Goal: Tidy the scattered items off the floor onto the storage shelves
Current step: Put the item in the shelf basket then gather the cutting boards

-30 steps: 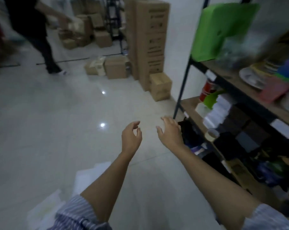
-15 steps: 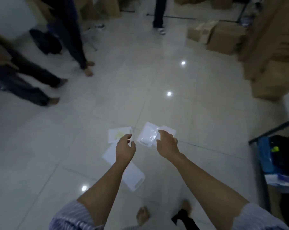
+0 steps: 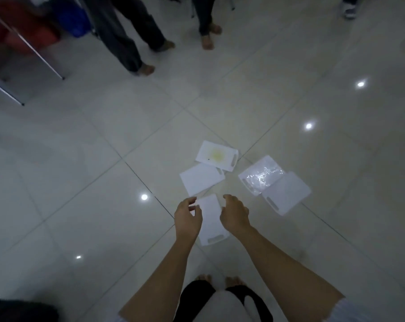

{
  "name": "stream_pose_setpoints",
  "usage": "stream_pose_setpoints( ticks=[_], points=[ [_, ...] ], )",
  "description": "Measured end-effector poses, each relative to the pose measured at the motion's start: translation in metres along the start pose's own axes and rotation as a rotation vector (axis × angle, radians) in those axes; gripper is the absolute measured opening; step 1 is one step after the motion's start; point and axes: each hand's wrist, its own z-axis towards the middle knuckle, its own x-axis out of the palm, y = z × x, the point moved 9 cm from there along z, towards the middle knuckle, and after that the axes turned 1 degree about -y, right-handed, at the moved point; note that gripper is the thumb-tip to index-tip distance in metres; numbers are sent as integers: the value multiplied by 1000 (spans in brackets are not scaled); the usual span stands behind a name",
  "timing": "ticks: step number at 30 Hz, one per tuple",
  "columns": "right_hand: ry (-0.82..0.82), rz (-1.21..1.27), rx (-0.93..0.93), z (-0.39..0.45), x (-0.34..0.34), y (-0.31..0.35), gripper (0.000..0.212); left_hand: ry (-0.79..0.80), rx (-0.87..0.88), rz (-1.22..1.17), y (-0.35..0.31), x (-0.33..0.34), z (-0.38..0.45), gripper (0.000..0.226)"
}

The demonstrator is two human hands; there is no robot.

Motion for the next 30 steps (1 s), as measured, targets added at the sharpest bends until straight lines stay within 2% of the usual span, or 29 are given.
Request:
stream_pose_setpoints(
  ticks=[9,17,22,27,30],
  points=[
    [149,-107,-71,168,181,-88,47,58,-135,3,201,123,102,30],
    [203,-42,-107,296,289,-144,56,155,-185,139,343,196,197,37],
    [194,-85,-33,325,315,-178,57,194,-163,171,389,220,202,45],
    [242,-71,91,315,350,-212,43,216,-425,35,449,243,165,65],
    [182,37,170,313,362,-230,37,150,-499,-24,474,256,152,66]
  ],
)
